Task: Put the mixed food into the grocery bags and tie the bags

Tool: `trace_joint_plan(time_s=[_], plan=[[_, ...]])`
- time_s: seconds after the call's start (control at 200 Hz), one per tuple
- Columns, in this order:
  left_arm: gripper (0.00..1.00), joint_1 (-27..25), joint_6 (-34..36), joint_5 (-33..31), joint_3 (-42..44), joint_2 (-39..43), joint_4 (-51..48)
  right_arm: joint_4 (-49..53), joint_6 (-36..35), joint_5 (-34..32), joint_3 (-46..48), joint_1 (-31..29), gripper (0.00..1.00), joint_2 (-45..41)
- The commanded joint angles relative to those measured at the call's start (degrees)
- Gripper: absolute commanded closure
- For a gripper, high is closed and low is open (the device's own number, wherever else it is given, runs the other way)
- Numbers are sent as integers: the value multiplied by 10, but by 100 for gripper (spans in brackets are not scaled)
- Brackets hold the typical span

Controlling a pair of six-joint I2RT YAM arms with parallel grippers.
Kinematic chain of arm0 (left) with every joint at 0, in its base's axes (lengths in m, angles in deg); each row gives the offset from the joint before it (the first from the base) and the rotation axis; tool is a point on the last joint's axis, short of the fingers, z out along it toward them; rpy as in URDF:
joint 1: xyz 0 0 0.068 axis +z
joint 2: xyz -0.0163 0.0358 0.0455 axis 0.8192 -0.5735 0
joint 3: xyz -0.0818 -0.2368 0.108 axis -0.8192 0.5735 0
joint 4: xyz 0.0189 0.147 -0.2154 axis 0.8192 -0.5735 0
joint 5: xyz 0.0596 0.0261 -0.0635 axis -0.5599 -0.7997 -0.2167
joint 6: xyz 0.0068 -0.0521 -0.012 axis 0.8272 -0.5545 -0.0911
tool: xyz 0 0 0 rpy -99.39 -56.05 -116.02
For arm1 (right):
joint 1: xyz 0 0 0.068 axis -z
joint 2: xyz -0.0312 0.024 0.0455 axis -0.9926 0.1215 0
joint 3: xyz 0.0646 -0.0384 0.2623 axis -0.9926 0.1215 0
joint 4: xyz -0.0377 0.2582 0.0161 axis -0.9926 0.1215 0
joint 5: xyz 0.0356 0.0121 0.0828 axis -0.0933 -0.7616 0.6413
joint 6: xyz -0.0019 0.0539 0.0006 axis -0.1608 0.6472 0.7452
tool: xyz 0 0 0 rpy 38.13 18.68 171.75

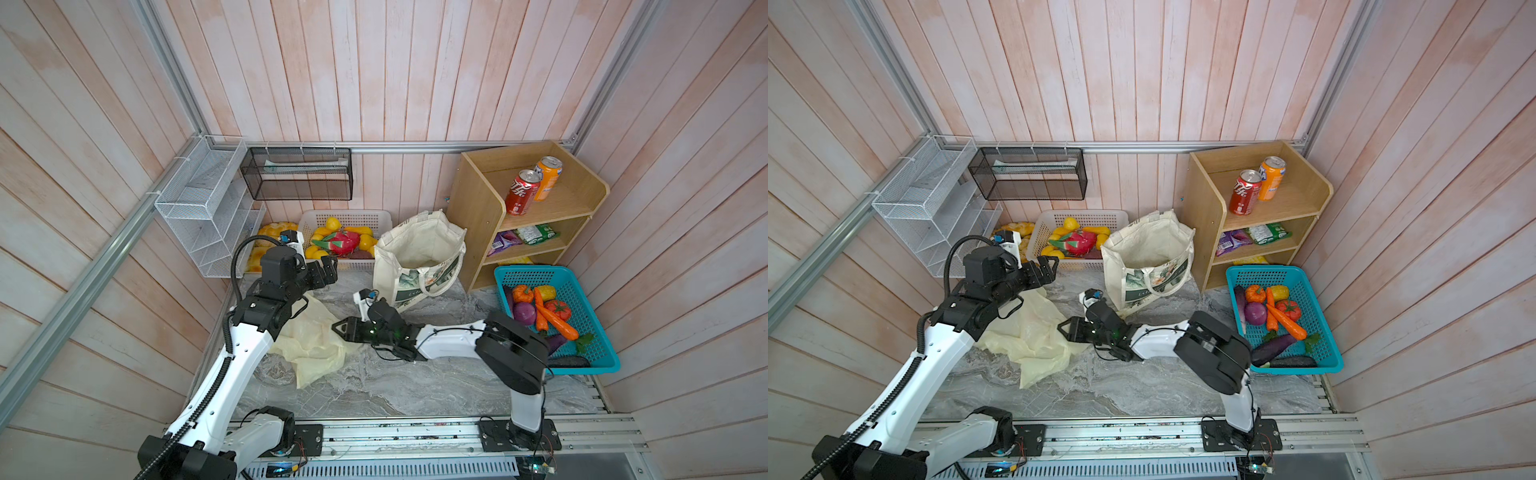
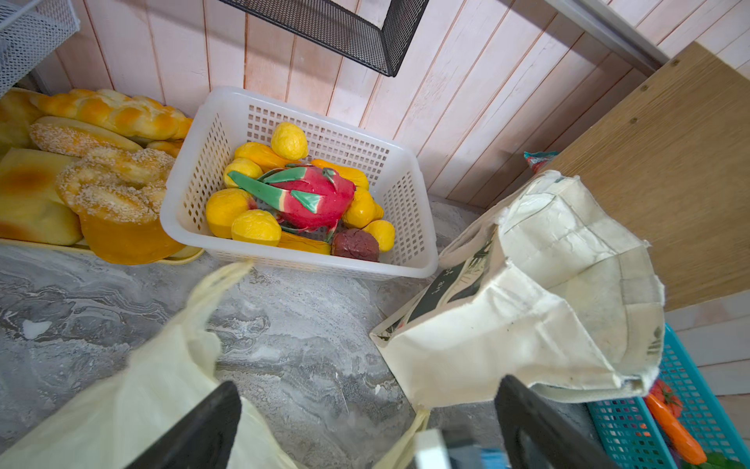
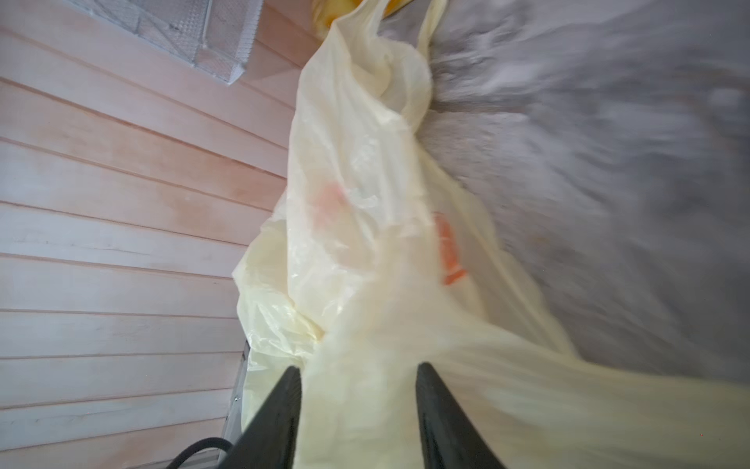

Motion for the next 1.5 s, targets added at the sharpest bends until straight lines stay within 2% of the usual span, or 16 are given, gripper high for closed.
trace_joint_plan(time_s=[0.0, 0.06, 0.185, 0.355, 0.555, 0.72, 0.875, 1.11, 1.265, 1.34, 1.4, 1.445, 1.495], plan=[[0, 5, 10, 9, -34, -8, -20, 7, 15, 93, -122, -10, 53, 85], [0, 7, 13, 12, -43, -11, -25, 3, 14, 107, -131, -10, 48, 82], [0, 8, 16, 24, -53, -12, -26, -13, -10, 99, -25, -6, 36, -17], [0, 8, 4, 39, -46, -5, -9, 62, -73, 101, 41, -3, 32, -144], [0, 8, 8, 43, -28, 4, -14, 165, -126, 16, 107, 8, 30, -251], [0, 6, 12, 40, -26, -4, -32, 163, -84, -58, 214, 29, 26, -336], [0, 4, 1, 47, 14, 18, -26, 145, -42, -71, 253, 38, 23, -323], [0, -3, -9, 60, 29, 23, -30, 92, 13, -35, 226, 40, 23, -216], [0, -2, -8, 62, 32, 28, -27, 20, 71, -32, 234, 40, 23, -160], [0, -2, -8, 65, 33, 29, -24, -2, 87, -27, 221, 41, 26, -132], [0, -3, -8, 69, 31, 28, -21, -23, 97, -14, 208, 41, 34, -107], [0, -3, -8, 72, 30, 28, -19, -38, 106, -4, 199, 40, 49, -91], [0, -2, -8, 74, 27, 28, -19, -56, 114, 6, 189, 36, 72, -77]])
